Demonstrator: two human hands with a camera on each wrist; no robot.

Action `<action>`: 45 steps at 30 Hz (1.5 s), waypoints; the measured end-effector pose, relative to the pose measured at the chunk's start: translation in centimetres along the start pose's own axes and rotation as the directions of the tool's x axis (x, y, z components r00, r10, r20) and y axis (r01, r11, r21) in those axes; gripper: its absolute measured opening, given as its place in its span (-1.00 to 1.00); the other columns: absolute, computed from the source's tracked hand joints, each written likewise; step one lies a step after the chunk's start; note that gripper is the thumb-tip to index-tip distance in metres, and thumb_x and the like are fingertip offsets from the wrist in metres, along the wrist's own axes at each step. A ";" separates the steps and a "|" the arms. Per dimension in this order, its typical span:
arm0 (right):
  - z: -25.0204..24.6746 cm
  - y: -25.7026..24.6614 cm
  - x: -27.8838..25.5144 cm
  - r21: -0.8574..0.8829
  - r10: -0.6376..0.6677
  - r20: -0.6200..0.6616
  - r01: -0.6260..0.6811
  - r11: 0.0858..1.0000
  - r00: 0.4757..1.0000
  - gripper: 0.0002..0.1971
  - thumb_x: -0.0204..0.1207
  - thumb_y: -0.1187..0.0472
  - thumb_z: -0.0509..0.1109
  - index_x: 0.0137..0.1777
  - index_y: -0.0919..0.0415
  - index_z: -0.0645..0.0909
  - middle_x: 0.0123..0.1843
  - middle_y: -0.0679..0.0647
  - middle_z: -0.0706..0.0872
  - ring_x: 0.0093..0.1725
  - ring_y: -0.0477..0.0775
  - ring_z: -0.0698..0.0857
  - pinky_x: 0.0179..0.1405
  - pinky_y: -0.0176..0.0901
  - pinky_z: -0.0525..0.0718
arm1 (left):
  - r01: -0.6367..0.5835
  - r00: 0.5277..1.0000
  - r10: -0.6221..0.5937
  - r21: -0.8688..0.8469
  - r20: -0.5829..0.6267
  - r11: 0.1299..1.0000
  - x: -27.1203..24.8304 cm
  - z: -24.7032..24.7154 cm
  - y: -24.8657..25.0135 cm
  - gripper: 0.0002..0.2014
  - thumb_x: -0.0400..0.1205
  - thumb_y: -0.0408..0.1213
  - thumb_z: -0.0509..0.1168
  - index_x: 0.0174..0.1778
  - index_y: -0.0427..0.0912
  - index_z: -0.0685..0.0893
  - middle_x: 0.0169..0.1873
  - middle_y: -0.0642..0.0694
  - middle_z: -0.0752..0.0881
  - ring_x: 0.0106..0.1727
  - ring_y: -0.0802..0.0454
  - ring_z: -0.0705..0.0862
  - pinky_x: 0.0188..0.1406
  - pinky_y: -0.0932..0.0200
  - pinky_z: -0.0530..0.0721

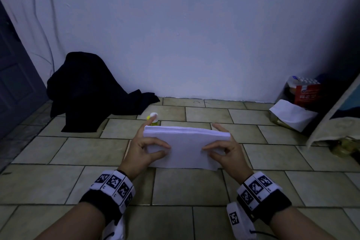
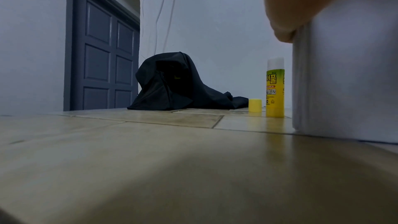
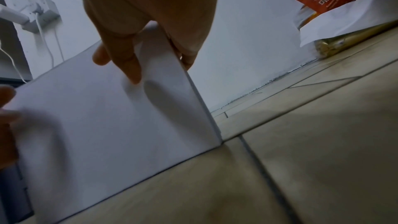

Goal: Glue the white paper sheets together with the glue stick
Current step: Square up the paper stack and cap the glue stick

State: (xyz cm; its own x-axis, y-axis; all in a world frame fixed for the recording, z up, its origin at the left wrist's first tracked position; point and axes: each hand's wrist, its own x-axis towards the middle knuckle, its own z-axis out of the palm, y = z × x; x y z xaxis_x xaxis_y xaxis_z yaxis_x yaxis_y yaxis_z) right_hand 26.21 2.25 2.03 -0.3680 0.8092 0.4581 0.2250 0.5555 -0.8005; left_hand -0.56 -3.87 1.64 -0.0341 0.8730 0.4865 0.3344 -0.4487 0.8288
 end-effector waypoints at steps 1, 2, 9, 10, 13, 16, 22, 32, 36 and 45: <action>0.2 0.1 0.0 0.048 0.020 0.003 -0.020 0.999 1.000 -0.61 0.30 0.45 0.49 -0.25 -0.17 0.81 0.22 -0.17 0.70 0.27 -0.34 0.60 0.20 -0.40 0.55 | 0.017 1.000 -0.017 -0.012 0.005 1.000 0.1 0.1 0.0 -0.89 0.27 -0.02 0.49 -0.31 0.20 0.84 0.47 0.20 0.44 0.47 0.31 0.43 0.40 0.29 0.48; 0.3 0.3 0.0 0.074 0.044 0.007 -0.044 0.996 0.999 -0.58 0.34 0.51 0.48 -0.29 -0.13 0.82 0.01 -0.23 0.79 0.10 -0.30 0.70 0.09 -0.39 0.60 | 0.037 0.999 -0.037 -0.024 0.005 0.999 0.2 0.1 0.0 -0.91 0.27 0.00 0.48 -0.34 0.24 0.83 0.41 0.22 0.49 0.43 0.31 0.47 0.41 0.22 0.49; 0.2 0.5 0.3 0.080 0.087 -0.011 -0.086 0.993 0.996 -0.63 0.38 0.60 0.45 -0.28 0.06 0.80 -0.19 -0.24 0.81 -0.06 -0.18 0.75 0.00 -0.42 0.64 | 0.054 0.998 -0.055 -0.039 -0.018 0.998 0.7 -0.1 1.3 -0.90 0.27 -0.02 0.49 -0.34 0.13 0.83 0.59 0.08 0.34 0.57 0.28 0.31 0.41 0.37 0.36; 0.2 0.4 0.3 0.084 0.080 -0.007 -0.079 0.993 0.997 -0.64 0.38 0.60 0.45 -0.27 0.08 0.80 -0.18 -0.25 0.81 -0.06 -0.19 0.75 0.01 -0.43 0.64 | 0.039 0.999 -0.040 -0.028 -0.033 0.999 0.6 0.0 1.4 -0.86 0.29 0.01 0.47 -0.29 0.15 0.84 0.60 0.18 0.30 0.58 0.31 0.27 0.41 0.42 0.34; 0.2 0.5 0.3 0.099 0.075 0.001 -0.075 0.992 0.997 -0.61 0.37 0.60 0.45 -0.29 0.04 0.81 -0.18 -0.24 0.81 -0.06 -0.18 0.75 0.01 -0.43 0.64 | 0.006 0.998 -0.005 0.017 -0.056 1.000 0.9 0.1 1.6 -0.65 0.34 0.07 0.43 0.07 0.35 0.74 0.58 0.43 0.17 0.60 0.34 0.19 0.44 0.51 0.29; 0.1 0.8 0.4 0.083 0.067 -0.006 -0.066 0.994 0.998 -0.56 0.36 0.58 0.47 -0.29 -0.07 0.83 -0.15 -0.14 0.82 -0.01 -0.05 0.75 0.05 -0.34 0.66 | -0.002 0.998 0.008 0.082 -0.062 0.997 1.1 0.1 1.2 -0.51 0.37 0.09 0.39 0.24 0.52 0.54 0.53 0.39 0.23 0.55 0.36 0.26 0.40 0.54 0.29; 0.1 1.3 0.4 0.065 0.095 -0.008 -0.094 0.993 0.995 -0.58 0.37 0.54 0.49 -0.26 -0.09 0.83 -0.11 0.04 0.83 0.00 0.10 0.74 0.08 -0.16 0.70 | 0.048 0.998 -0.041 0.163 -0.049 0.985 0.5 0.0 0.4 -0.53 0.41 0.09 0.29 0.25 0.58 0.48 0.48 0.26 0.36 0.46 0.49 0.30 0.36 0.44 0.28; -0.1 1.3 0.4 0.071 0.132 0.023 -0.134 0.989 0.991 -0.62 0.40 0.53 0.47 -0.23 -0.04 0.82 -0.01 0.14 0.79 0.05 0.03 0.73 0.05 -0.29 0.67 | 0.098 0.991 -0.110 -0.157 -0.071 0.983 -0.1 -0.8 0.3 -0.70 0.29 -0.10 0.29 -0.12 0.27 0.79 0.51 0.21 0.39 0.49 0.37 0.37 0.25 0.51 0.44; -0.3 0.9 0.6 0.083 0.165 0.078 -0.172 0.982 0.983 -0.58 0.43 0.55 0.43 -0.29 -0.06 0.83 -0.12 -0.07 0.83 -0.01 -0.09 0.75 0.01 -0.36 0.67 | 0.183 0.980 -0.162 -0.194 0.116 0.964 -0.4 -1.3 0.1 -0.87 0.26 -0.21 0.36 -0.47 0.08 0.81 0.35 0.02 0.54 0.31 0.38 0.53 0.09 0.48 0.57; -0.5 0.1 0.6 0.065 0.161 0.056 -0.164 0.984 0.985 -0.58 0.43 0.55 0.43 -0.31 -0.06 0.79 -0.27 -0.26 0.81 -0.16 -0.25 0.77 -0.07 -0.45 0.65 | 0.219 0.939 -0.253 0.162 0.233 0.962 0.2 -1.0 -1.4 -0.36 0.50 -0.63 0.39 -0.52 0.36 0.76 -0.18 0.43 0.75 0.06 0.49 0.62 -0.01 0.60 0.51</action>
State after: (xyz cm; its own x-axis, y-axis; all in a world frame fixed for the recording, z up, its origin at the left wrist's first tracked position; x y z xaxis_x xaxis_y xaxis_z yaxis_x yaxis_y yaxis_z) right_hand 26.44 2.86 2.38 -0.3772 0.8758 0.3010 0.2230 0.4014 -0.8883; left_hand -2.00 -3.24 0.91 0.1028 0.9777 0.1830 0.4668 -0.2099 0.8591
